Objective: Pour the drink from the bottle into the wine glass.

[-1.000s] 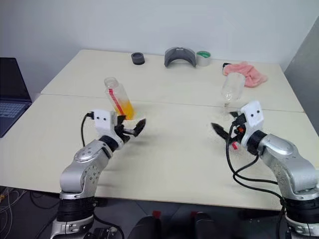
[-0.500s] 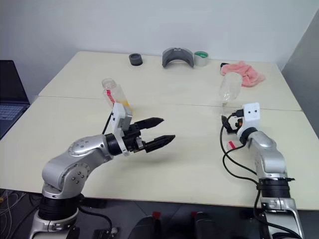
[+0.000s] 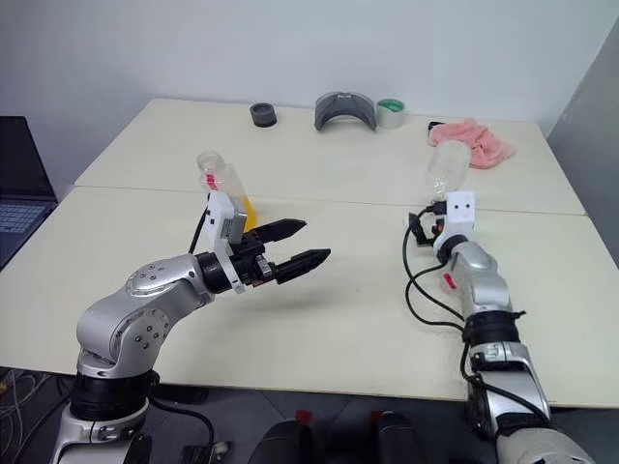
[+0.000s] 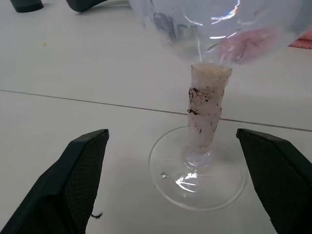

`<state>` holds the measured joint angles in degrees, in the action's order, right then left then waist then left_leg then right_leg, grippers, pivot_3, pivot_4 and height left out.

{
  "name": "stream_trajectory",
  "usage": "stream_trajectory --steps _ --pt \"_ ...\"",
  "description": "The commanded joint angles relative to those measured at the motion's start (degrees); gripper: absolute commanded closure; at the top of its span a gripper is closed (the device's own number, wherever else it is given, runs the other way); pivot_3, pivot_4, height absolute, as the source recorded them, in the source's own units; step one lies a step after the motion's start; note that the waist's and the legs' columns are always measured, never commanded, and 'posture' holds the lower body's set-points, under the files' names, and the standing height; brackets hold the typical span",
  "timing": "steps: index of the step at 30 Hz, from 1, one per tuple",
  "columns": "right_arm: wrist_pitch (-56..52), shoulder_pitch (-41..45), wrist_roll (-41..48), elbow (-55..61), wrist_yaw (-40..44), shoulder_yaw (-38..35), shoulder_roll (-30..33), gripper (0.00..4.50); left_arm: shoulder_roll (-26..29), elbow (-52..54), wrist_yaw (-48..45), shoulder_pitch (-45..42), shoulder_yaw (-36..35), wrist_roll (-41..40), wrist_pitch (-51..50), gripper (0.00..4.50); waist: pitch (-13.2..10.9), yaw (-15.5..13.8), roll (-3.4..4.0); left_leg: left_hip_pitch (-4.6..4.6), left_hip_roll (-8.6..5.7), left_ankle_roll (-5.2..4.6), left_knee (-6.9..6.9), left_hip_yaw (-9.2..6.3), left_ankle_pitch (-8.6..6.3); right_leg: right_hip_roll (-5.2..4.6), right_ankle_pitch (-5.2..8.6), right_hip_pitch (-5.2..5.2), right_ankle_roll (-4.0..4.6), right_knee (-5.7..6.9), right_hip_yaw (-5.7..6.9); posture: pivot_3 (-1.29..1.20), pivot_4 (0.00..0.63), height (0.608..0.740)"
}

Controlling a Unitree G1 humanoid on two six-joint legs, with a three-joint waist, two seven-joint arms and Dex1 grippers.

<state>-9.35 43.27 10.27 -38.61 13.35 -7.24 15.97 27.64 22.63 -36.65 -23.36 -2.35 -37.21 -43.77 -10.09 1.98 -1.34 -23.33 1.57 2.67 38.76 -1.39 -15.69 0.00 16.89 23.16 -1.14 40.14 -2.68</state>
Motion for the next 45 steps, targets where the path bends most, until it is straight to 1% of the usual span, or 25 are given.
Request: stream_trajectory --steps 1,5,8,10,12,16,17,19,21,22,24,26,29,32,33,35,36,40,42,45 --pt "5.14 3.88 -0.74 -4.83 -1.79 -1.71 0.19 0.00 0.14 2.67 0.93 -0.15 -1.33 -1.04 0.14 0.01 0.00 -0.01 0.00 0.00 -0.01 0.00 -0.01 -0.01 0.00 0.00 0.00 0.00 0.00 0.00 0.01 0.00 0.150 0.740" --pt "9.72 9.01 -0.48 -14.86 -4.23 -3.36 -0.22 0.00 0.64 2.68 1.46 -0.30 -1.22 -0.94 0.25 0.01 0.00 0.04 0.00 0.00 0.00 0.00 -0.01 0.02 0.00 -0.01 0.00 0.00 0.00 -0.01 -0.01 0.00 0.150 0.740" --pt "11.58 11.32 0.23 -19.51 -4.13 -4.51 -0.65 0.00 0.91 2.83 1.54 -0.35 -1.35 -1.10 0.10 0.01 0.00 0.05 0.00 0.00 0.00 0.00 -0.01 0.01 0.00 -0.01 0.00 0.00 0.01 -0.01 0.00 0.00 0.150 0.740" --pt "12.48 12.36 0.85 -21.64 -3.73 -5.33 -0.81 0.38 1.04 2.90 1.90 -0.20 -1.72 -1.41 -0.38 0.00 0.00 0.05 0.00 0.00 0.00 0.00 -0.01 0.01 0.00 -0.01 0.00 0.00 0.01 -0.01 0.00 0.00 0.150 0.740" --pt "13.39 13.07 1.10 -22.94 -3.06 -5.91 -0.88 0.96 1.07 2.71 2.31 -0.26 -2.09 -1.65 -0.81 0.00 0.00 0.05 0.00 -0.01 0.00 0.00 -0.01 0.01 0.00 -0.02 0.00 0.00 0.01 -0.01 0.00 0.00 0.150 0.740" --pt "14.83 13.56 0.74 -23.91 -2.53 -6.35 -0.94 2.41 1.48 2.82 2.63 -0.21 -2.20 -1.96 -1.07 0.00 -0.01 0.06 0.01 0.00 0.00 0.00 -0.01 0.01 0.00 -0.03 0.00 0.00 0.01 -0.01 0.00 0.00 0.150 0.740" --pt "14.93 13.55 0.65 -23.98 -2.53 -6.32 -0.93 2.68 1.56 2.93 2.71 -0.16 -2.24 -2.07 -1.15 0.00 -0.01 0.06 0.01 -0.01 0.00 0.00 -0.02 0.01 0.00 -0.03 0.00 0.00 0.01 -0.01 0.00 0.00 0.150 0.740" --pt "15.53 13.43 0.26 -24.05 -2.38 -6.02 -0.81 3.48 1.69 2.97 2.75 0.04 -2.28 -2.12 -1.22 0.00 -0.01 0.06 0.01 0.00 0.00 0.01 -0.02 0.01 0.00 -0.03 0.00 0.00 0.01 -0.01 0.00 0.00 0.150 0.740" --pt "16.10 13.28 -0.33 -23.90 -2.05 -5.46 -0.68 4.12 1.82 3.27 2.80 0.49 -2.43 -2.23 -1.36 0.00 -0.01 0.06 0.01 -0.01 -0.01 0.01 -0.02 0.01 0.00 -0.03 0.00 0.00 0.01 -0.01 0.00 0.00 0.150 0.740" --pt "16.60 13.23 -0.96 -23.53 -1.53 -4.72 -0.76 4.36 1.80 3.63 3.03 0.98 -2.75 -2.48 -1.57 0.00 -0.01 0.11 0.02 0.00 0.00 0.01 -0.02 0.01 0.00 -0.03 0.00 0.00 0.01 -0.01 0.00 0.00 0.150 0.740" --pt "17.57 13.27 -2.92 -22.08 1.00 -2.00 -1.38 4.36 1.24 5.47 4.11 3.03 -4.23 -4.33 -2.87 0.00 -0.02 0.42 0.03 -0.01 0.01 0.01 -0.03 0.02 0.00 -0.03 0.00 0.01 0.01 -0.02 -0.01 0.00 0.150 0.740" --pt "17.63 13.14 -3.39 -18.13 6.18 0.94 -3.84 4.36 0.79 9.69 6.15 7.94 -6.21 -5.37 -2.85 0.00 -0.03 1.23 0.04 -0.01 0.04 0.01 -0.06 0.02 0.00 -0.16 0.00 0.03 0.01 -0.02 -0.03 0.00 0.150 0.740" --pt "15.99 10.84 -3.64 -8.97 15.98 7.64 -9.09 4.36 1.09 17.38 8.87 19.34 -9.79 -3.48 -0.46 0.00 -0.05 2.69 0.07 0.04 0.14 0.02 -0.14 0.07 0.01 -0.17 -0.01 0.08 0.02 -0.04 -0.07 0.00 0.150 0.740" --pt "13.11 7.58 -2.66 -1.45 21.53 11.45 -12.71 4.36 0.59 23.61 11.16 29.01 -12.64 -3.87 0.62 0.00 -0.04 2.81 0.07 0.40 0.19 0.04 -0.70 0.11 0.02 -0.21 -0.04 0.04 0.08 -0.04 -0.06 0.00 0.150 0.740" --pt "12.28 6.79 -2.38 0.22 22.40 11.94 -13.20 4.36 0.44 24.82 11.85 30.76 -13.03 -3.84 1.02 0.00 -0.04 2.63 0.07 0.41 0.23 0.05 -0.72 0.01 0.02 -0.22 -0.02 0.04 0.10 -0.02 -0.07 0.00 0.150 0.740" --pt "10.71 5.08 -2.30 3.25 24.72 13.91 -14.66 4.36 -1.50 28.52 14.47 36.74 -14.75 -4.89 1.38 0.00 -0.04 1.35 0.07 0.37 0.22 0.14 -0.75 -0.21 0.07 -0.21 0.00 0.02 0.17 0.00 0.05 0.00 0.150 0.740" --pt "10.12 4.20 -2.66 4.30 26.06 15.25 -15.13 4.36 -2.20 30.67 14.80 40.85 -15.01 -3.77 2.58 0.00 -0.04 0.97 0.07 0.37 0.19 0.15 -0.77 -0.17 0.07 -0.24 0.00 0.00 0.19 -0.09 0.02 0.00 0.150 0.740" --pt "8.80 2.26 -3.05 5.58 28.32 17.29 -15.76 4.36 -3.90 34.82 15.29 51.21 -14.59 -0.12 7.25 0.00 -0.03 0.04 0.02 0.38 -0.07 0.13 -0.69 0.00 0.06 -0.46 0.00 -0.11 0.19 -0.24 0.03 0.00 0.150 0.740" --pt "9.54 2.11 -3.54 4.37 28.29 17.36 -15.72 4.36 -4.60 35.48 15.50 54.09 -14.07 2.06 9.97 0.00 -0.06 0.07 0.08 0.41 -0.08 0.13 -0.71 0.11 0.06 -0.44 -0.01 -0.08 0.17 -0.26 0.02 0.00 0.150 0.740" --pt "10.44 2.40 -4.59 1.58 27.98 17.31 -15.41 4.36 -5.27 34.77 15.52 55.64 -14.28 3.56 12.75 0.00 -0.06 0.17 0.07 0.44 0.03 0.13 -0.72 0.14 0.06 -0.24 0.00 -0.06 0.18 -0.25 0.01 0.00 0.150 0.740"
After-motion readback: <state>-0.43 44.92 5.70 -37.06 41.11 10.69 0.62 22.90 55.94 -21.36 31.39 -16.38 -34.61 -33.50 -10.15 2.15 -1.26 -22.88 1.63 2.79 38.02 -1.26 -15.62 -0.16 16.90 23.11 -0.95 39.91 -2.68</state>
